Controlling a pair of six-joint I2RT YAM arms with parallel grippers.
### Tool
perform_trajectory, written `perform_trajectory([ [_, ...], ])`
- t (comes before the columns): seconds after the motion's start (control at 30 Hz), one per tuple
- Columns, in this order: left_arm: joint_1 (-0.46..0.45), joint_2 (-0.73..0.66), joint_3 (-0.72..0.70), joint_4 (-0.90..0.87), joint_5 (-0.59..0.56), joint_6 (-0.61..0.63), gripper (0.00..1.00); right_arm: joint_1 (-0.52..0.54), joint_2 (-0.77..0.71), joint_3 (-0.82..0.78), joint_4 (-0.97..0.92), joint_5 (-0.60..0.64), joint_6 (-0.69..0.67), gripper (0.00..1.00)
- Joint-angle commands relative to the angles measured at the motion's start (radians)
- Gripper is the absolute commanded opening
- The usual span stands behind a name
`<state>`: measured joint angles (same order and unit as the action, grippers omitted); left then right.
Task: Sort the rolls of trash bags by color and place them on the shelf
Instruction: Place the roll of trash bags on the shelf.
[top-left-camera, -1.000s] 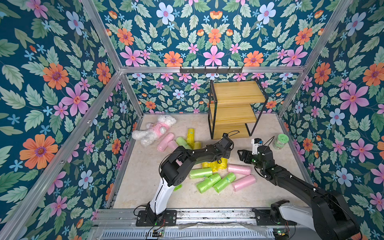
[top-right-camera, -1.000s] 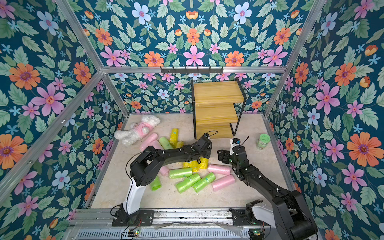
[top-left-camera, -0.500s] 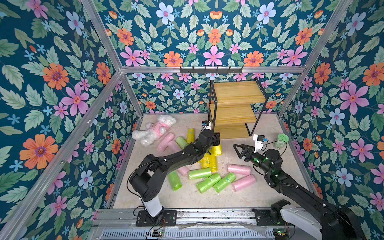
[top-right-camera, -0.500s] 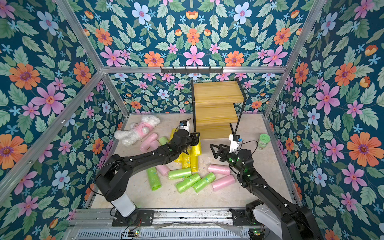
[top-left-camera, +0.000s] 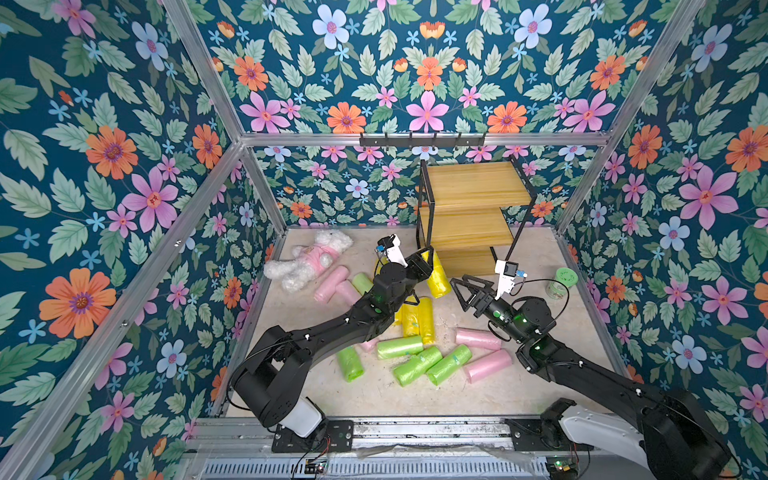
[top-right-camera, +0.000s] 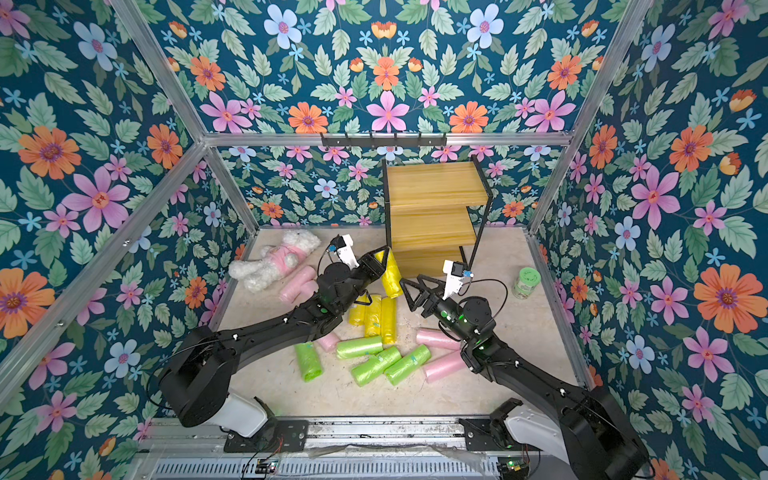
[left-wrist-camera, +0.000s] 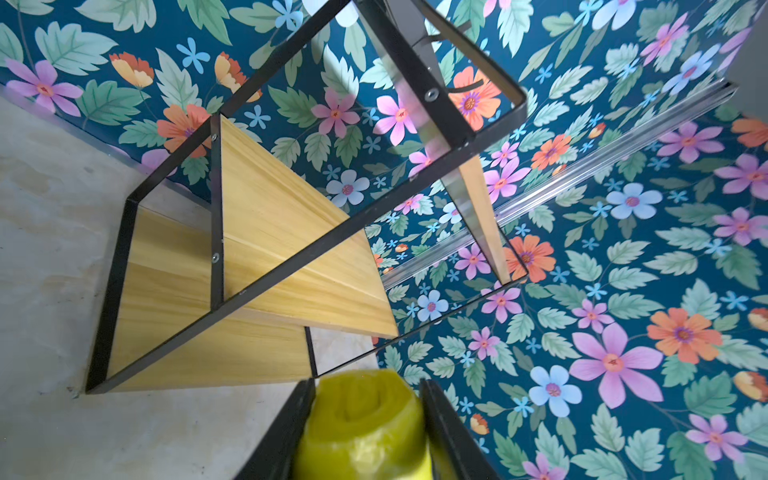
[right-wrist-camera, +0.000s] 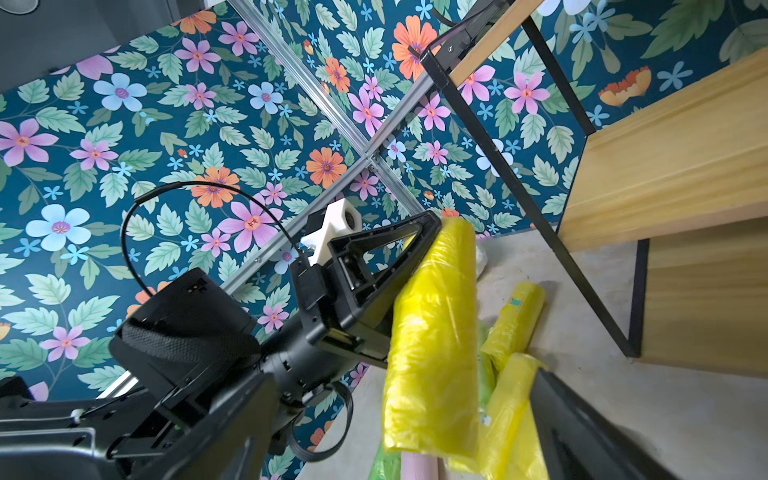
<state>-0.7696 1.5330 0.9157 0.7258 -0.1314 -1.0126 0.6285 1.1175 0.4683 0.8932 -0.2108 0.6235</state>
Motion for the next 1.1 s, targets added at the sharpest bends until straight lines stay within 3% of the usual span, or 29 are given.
perform_trajectory([
  [0.0, 0.001, -0.011, -0.019, 0.121, -0.011, -0.087, 0.39, 0.019, 0.034, 0.023, 0.04, 0.059, -0.048, 0.97],
  [0.27, 0.001, -0.011, -0.034, 0.137, -0.023, -0.104, 0.4, 0.061, 0.122, 0.06, 0.079, 0.033, -0.067, 0.91],
  [0.6, 0.001, -0.011, -0.043, 0.158, -0.018, -0.121, 0.4, 0.069, 0.19, 0.106, 0.071, 0.008, -0.074, 0.74],
  [0.77, 0.0, -0.009, -0.041, 0.162, -0.017, -0.123, 0.4, 0.072, 0.213, 0.115, 0.089, -0.018, -0.067, 0.62],
  [0.97, 0.001, -0.008, -0.047, 0.167, -0.02, -0.12, 0.42, 0.07, 0.186, 0.121, 0.053, 0.001, -0.088, 0.4],
  [1.07, 0.003, -0.009, -0.051, 0.171, -0.011, -0.106, 0.5, 0.067, 0.146, 0.136, -0.011, 0.028, -0.127, 0.33],
])
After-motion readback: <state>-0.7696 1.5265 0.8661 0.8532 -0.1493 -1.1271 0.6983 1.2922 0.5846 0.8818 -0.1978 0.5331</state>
